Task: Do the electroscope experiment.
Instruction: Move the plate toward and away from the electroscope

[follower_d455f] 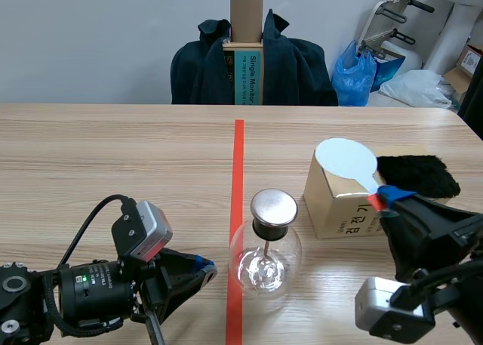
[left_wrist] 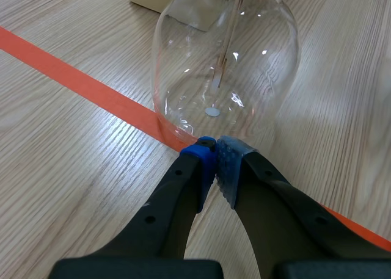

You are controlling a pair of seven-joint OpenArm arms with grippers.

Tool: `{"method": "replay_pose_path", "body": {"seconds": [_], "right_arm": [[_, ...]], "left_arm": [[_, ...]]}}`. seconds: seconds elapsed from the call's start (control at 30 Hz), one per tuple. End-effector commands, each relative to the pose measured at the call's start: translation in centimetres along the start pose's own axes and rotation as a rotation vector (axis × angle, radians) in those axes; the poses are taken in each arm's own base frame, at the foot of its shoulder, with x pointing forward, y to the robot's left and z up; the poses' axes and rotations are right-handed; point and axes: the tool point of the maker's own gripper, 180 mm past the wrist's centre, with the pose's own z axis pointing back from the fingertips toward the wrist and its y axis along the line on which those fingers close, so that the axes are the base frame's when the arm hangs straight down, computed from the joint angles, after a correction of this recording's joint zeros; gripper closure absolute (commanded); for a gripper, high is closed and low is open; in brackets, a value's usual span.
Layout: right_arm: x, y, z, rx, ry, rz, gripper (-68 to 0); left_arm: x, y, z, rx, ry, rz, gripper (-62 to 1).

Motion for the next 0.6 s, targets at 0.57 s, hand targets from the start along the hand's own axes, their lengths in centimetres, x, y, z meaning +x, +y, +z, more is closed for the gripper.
{"method": "replay_pose_path", "body": {"seconds": [0.57], "right_arm": [[6.0, -0.9, 1.0, -0.033, -0.376, 0.045, -0.7]], "left_arm": [[1.1, 0.0, -0.2, -0.001, -0.038, 0.002, -1.9]]}}
